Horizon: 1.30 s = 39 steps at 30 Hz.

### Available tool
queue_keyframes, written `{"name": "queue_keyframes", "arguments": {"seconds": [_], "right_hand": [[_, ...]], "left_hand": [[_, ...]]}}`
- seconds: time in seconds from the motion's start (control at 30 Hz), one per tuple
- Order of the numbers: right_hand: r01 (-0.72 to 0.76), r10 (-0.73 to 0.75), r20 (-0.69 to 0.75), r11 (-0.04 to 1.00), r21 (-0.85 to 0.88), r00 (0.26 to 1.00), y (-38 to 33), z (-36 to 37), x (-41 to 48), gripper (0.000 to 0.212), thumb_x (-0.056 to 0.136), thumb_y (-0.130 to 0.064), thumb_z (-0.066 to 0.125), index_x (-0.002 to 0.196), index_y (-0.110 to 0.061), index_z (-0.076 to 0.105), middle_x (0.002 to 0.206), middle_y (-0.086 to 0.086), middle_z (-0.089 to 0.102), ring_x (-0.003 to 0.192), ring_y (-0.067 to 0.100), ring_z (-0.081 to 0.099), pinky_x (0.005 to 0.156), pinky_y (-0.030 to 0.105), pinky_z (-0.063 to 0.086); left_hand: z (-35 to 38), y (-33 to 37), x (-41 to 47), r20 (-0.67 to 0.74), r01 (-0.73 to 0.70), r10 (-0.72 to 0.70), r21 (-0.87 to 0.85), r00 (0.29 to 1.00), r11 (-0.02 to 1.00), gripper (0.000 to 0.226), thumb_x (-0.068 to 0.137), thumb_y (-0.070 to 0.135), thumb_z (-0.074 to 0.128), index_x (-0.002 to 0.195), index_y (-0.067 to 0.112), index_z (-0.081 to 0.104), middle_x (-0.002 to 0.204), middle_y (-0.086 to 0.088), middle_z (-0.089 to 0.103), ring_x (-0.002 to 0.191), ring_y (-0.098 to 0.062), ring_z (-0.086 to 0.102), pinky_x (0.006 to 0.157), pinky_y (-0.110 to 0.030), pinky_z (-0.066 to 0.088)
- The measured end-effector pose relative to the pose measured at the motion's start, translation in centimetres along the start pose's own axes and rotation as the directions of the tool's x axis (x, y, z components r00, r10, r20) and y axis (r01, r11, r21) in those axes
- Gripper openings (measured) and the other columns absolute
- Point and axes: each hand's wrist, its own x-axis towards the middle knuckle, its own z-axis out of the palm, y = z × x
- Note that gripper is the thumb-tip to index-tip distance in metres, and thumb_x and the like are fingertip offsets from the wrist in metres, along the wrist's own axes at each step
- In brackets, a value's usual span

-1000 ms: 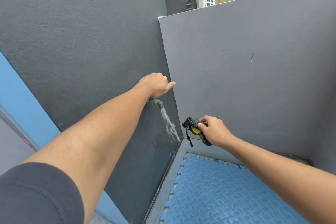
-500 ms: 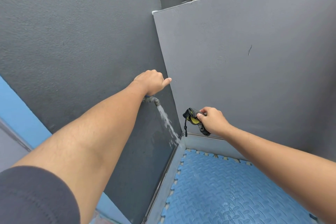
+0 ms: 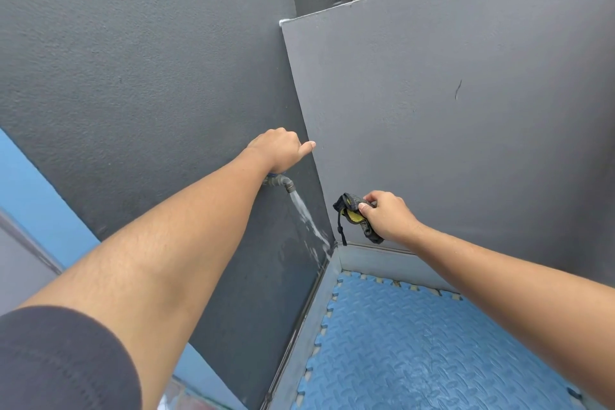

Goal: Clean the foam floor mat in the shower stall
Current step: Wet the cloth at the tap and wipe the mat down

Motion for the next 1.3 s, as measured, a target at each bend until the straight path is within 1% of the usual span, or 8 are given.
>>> {"name": "queue_keyframes", "arguments": {"seconds": [0.13,0.3,0.53,0.77,0.87,1.0,1.17,1.3], "right_hand": [[0.007,-0.007,0.015,1.0,-0.005,1.0,-0.1,0.4,-0.3,0.022,0.102,-0.032,0.051,0.113,-0.017,0.063,0.099,0.004,0.065,0.09,0.022,0.06,0.081,0.036,0.05],[0.013,-0.013,0.02,1.0,-0.006,1.0,0.1,0.8,-0.7,0.023,0.102,-0.032,0.05,0.115,-0.017,0.062,0.098,0.001,0.061,0.088,0.019,0.058,0.076,0.033,0.046],[-0.018,0.018,0.029,1.0,0.015,0.999,1.6,0.9,-1.4,0.022,0.103,-0.032,0.049,0.114,-0.017,0.062,0.098,0.0,0.06,0.092,0.02,0.06,0.084,0.037,0.051],[-0.107,0.109,0.062,0.993,-0.042,0.992,8.6,4.4,-2.4,0.031,0.102,-0.035,0.051,0.123,-0.015,0.061,0.115,0.005,0.065,0.107,0.025,0.059,0.092,0.038,0.048],[-0.168,0.174,0.07,0.982,-0.084,0.982,14.1,7.7,-3.9,0.023,0.101,-0.033,0.053,0.115,-0.017,0.061,0.106,0.006,0.066,0.106,0.03,0.061,0.087,0.039,0.05],[-0.217,0.222,0.026,0.969,-0.114,0.975,21.3,12.4,-7.5,0.027,0.103,-0.031,0.051,0.124,-0.016,0.059,0.116,0.01,0.061,0.104,0.032,0.059,0.084,0.038,0.045],[-0.066,0.099,0.103,0.958,-0.278,0.99,26.6,19.9,-12.1,0.033,0.102,-0.029,0.05,0.135,-0.022,0.052,0.128,0.008,0.047,0.112,0.032,0.054,0.088,0.042,0.049],[0.194,-0.05,0.325,0.884,-0.425,0.944,30.3,24.6,-15.9,0.032,0.099,-0.026,0.056,0.131,-0.023,0.054,0.116,0.009,0.05,0.109,0.031,0.051,0.081,0.047,0.053]], "left_hand": [[-0.1,0.2,0.1,0.047,0.105,-0.104,-0.009,0.993,0.994,0.064,0.109,0.055,0.029,0.066,0.01,0.046,0.074,-0.011,0.051,0.077,-0.033,0.052,0.072,-0.039,0.04],[0.1,0.6,0.6,0.097,0.299,-0.297,-0.006,0.95,0.954,0.053,0.109,0.045,0.032,0.127,0.007,0.063,0.129,-0.016,0.06,0.123,-0.037,0.055,0.087,-0.04,0.039],[0.8,1.6,-0.2,-0.056,0.356,-0.357,-0.026,0.932,0.934,0.047,0.107,0.044,0.041,0.129,0.007,0.057,0.132,-0.017,0.061,0.12,-0.038,0.059,0.084,-0.04,0.041],[8.1,7.5,-7.3,-0.787,-0.273,-0.004,-0.22,0.617,0.937,0.03,0.09,0.027,0.065,0.11,0.004,0.062,0.105,-0.011,0.059,0.091,-0.026,0.055,0.076,-0.037,0.041],[17.3,9.6,-11.2,-0.665,-0.354,0.05,-0.331,0.745,0.875,0.025,0.092,0.024,0.064,0.109,0.006,0.062,0.105,-0.006,0.059,0.093,-0.023,0.055,0.077,-0.036,0.043],[33.3,9.5,-16.9,-0.241,-0.077,-0.066,-0.54,0.968,0.838,0.033,0.095,0.034,0.057,0.118,0.011,0.061,0.114,-0.004,0.061,0.102,-0.027,0.06,0.087,-0.045,0.05],[47.9,9.5,-22.9,0.277,0.329,-0.199,-0.58,0.94,0.745,0.074,0.09,0.059,0.034,0.14,0.011,0.056,0.143,-0.01,0.057,0.134,-0.034,0.052,0.112,-0.045,0.04],[53.8,10.9,-25.7,0.242,0.306,-0.211,-0.484,0.947,0.82,0.069,0.098,0.057,0.035,0.148,0.013,0.053,0.159,-0.014,0.045,0.148,-0.036,0.039,0.121,-0.05,0.031]]}}
